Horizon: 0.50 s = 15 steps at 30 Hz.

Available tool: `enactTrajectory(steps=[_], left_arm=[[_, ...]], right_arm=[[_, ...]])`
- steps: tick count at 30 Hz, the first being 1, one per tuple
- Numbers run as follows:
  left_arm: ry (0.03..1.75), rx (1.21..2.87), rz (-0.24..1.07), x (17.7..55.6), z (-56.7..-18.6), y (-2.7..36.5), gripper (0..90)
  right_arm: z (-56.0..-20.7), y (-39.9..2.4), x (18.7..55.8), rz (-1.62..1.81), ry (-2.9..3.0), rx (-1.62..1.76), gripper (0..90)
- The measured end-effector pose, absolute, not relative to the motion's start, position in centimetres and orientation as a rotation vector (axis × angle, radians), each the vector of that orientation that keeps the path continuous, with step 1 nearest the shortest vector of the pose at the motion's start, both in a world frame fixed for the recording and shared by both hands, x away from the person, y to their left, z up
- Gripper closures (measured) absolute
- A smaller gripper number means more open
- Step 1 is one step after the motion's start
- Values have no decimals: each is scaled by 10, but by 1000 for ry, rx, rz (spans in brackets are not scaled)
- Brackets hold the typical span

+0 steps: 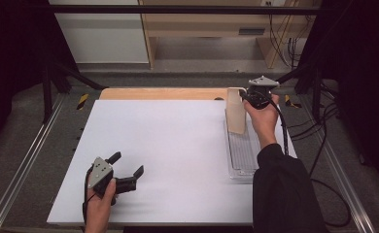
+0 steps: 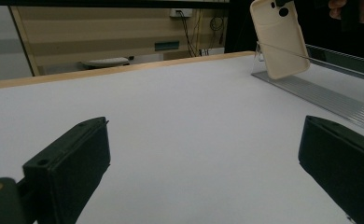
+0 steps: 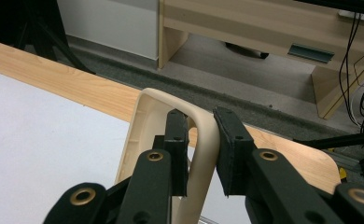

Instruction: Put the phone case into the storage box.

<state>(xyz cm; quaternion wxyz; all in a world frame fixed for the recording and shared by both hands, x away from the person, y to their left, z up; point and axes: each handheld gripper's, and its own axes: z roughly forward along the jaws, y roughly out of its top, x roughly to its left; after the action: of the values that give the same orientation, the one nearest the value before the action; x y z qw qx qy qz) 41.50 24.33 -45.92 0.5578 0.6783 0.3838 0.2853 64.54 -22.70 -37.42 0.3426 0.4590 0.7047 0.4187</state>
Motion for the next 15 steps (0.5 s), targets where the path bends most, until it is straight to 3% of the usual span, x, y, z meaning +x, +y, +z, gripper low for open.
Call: enactTrajectory(steps=[15], left_arm=[[903, 1597, 671, 415, -459, 243, 20]], right_arm=[[-374, -228, 646, 1091, 1825, 1207, 737]])
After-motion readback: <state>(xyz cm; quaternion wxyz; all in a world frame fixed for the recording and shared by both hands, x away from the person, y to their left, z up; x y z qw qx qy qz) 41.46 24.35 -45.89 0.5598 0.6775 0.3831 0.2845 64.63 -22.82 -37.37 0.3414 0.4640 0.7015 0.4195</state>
